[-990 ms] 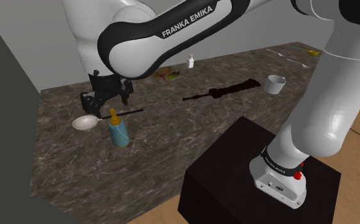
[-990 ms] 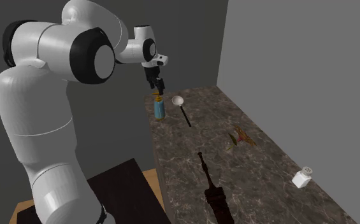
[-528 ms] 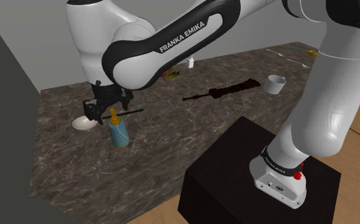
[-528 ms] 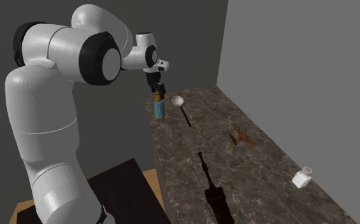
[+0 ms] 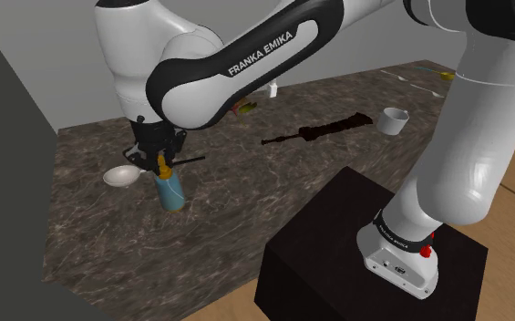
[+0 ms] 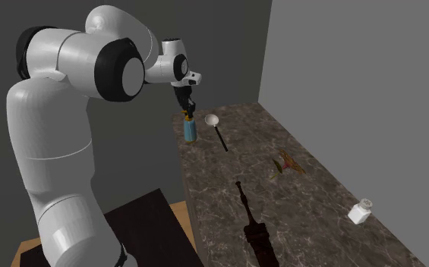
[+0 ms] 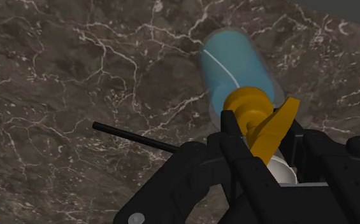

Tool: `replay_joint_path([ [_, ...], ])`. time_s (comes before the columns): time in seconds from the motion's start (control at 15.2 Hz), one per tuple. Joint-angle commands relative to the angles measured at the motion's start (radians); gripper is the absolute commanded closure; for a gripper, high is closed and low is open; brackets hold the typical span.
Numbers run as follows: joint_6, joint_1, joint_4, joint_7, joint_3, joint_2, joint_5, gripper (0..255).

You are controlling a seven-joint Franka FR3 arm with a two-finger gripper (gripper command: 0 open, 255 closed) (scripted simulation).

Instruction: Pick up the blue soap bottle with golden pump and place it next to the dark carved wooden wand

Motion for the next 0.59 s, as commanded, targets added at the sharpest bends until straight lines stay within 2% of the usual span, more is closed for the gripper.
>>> replay_joint_path([
  [0.0, 0.0, 0.0, 0.0, 0.0, 0.0, 0.0, 0.0, 255],
  [0.53, -0.023, -0.003, 0.013, -0.009, 0.003, -0.012, 0.011, 255],
])
